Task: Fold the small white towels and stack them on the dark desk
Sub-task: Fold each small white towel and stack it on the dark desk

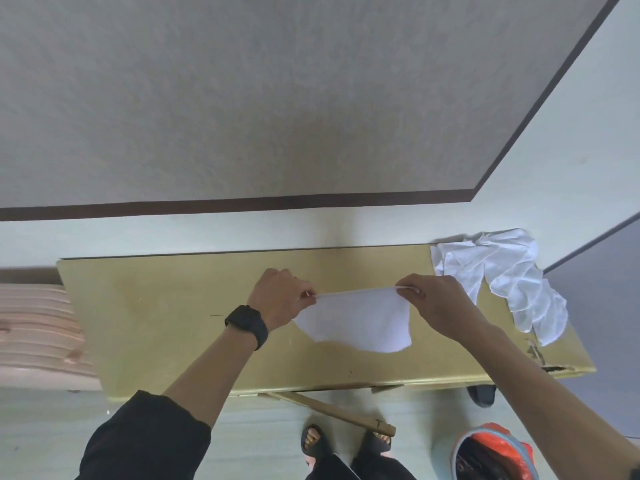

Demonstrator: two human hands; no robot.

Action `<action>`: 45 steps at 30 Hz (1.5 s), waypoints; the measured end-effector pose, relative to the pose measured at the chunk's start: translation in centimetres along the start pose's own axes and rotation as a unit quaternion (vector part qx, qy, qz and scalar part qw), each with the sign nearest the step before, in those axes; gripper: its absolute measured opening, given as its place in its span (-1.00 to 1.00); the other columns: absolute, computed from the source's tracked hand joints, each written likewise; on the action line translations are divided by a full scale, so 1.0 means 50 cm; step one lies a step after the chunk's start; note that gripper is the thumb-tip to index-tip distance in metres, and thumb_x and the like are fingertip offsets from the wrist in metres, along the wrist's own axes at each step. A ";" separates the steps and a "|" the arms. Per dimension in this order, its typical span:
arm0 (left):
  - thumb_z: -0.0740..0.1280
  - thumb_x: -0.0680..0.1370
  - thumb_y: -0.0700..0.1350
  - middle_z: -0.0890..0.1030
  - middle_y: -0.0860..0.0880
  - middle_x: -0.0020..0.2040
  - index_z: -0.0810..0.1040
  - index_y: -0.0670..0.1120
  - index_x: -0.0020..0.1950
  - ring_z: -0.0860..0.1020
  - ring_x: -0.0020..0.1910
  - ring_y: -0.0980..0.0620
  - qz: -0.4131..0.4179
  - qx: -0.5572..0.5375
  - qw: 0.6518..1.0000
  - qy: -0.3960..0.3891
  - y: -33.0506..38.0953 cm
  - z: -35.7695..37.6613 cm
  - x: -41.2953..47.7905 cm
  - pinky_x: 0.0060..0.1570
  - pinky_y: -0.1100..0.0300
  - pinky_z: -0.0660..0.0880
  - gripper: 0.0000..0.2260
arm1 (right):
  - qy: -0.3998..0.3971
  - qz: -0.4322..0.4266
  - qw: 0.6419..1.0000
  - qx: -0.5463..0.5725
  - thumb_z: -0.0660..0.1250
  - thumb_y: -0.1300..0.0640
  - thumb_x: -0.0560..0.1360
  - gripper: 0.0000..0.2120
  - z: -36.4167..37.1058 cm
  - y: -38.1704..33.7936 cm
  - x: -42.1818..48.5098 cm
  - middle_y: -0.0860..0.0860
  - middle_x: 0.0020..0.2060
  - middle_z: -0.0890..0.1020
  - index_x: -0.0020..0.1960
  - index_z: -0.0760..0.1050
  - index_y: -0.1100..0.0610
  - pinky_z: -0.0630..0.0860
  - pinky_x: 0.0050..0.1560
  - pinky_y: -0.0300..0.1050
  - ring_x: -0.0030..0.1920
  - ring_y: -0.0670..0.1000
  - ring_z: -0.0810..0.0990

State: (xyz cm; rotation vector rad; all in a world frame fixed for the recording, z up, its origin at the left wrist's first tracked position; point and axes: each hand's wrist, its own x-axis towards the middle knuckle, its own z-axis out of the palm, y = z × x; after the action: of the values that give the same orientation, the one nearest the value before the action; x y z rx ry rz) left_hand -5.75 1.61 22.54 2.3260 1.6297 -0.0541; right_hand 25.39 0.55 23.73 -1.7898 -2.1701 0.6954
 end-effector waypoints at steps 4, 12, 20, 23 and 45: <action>0.03 0.70 0.00 0.56 0.06 0.19 0.52 0.08 0.30 0.50 0.14 0.03 -0.004 0.050 0.998 -0.028 -0.015 0.021 0.024 0.22 0.09 0.30 -0.68 | -0.008 -0.019 0.999 -0.031 0.28 0.06 0.62 -0.81 0.010 0.032 0.023 -0.11 0.00 0.62 0.13 0.65 0.00 0.38 -0.05 -0.26 -0.05 -0.07 0.59; 0.14 0.68 -0.06 0.64 0.11 0.04 0.54 0.08 0.22 0.56 0.09 0.02 -0.036 0.089 0.990 0.099 -0.068 0.011 0.099 0.25 0.09 0.33 -0.78 | 0.042 -0.028 0.997 -0.063 0.23 0.06 0.64 -0.76 0.015 0.061 0.133 -0.09 0.10 0.57 0.23 0.61 -0.01 0.53 -0.09 -0.11 0.09 -0.01 0.58; 0.41 0.53 -0.17 0.66 0.07 -0.19 0.66 0.03 -0.02 0.58 -0.23 -0.04 -0.009 0.126 0.951 0.281 -0.126 0.007 0.108 -0.06 0.07 0.47 -0.89 | 0.186 -0.072 0.979 -0.050 0.43 0.16 0.52 -0.88 0.027 0.049 0.189 -0.06 -0.11 0.64 0.04 0.68 0.05 0.50 -0.28 -0.12 -0.13 0.04 0.61; 0.37 0.49 -0.16 0.66 0.06 -0.15 0.67 0.01 0.02 0.58 -0.18 -0.05 -0.009 0.134 0.948 0.289 -0.131 0.028 0.089 -0.01 0.09 0.37 -0.84 | 0.180 -0.072 0.980 -0.047 0.42 0.13 0.52 -0.87 0.054 0.055 0.173 -0.11 -0.10 0.62 0.06 0.66 0.01 0.56 -0.30 -0.05 -0.09 0.00 0.58; 0.48 0.46 -0.16 0.69 0.08 -0.20 0.69 0.04 -0.05 0.63 -0.16 -0.05 -0.095 -0.070 0.992 0.043 -0.039 0.416 -0.229 -0.14 0.12 0.54 -0.88 | -0.181 0.119 0.976 -0.011 0.22 0.02 0.64 -0.76 0.377 0.163 -0.194 -0.12 0.15 0.58 0.17 0.63 -0.02 0.32 0.14 -0.22 0.17 -0.03 0.47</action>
State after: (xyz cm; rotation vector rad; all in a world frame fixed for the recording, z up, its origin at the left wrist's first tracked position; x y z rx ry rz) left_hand -8.73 -13.70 4.56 2.0900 1.8302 0.1170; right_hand 25.55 -11.60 4.57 -2.0962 -2.1987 1.1350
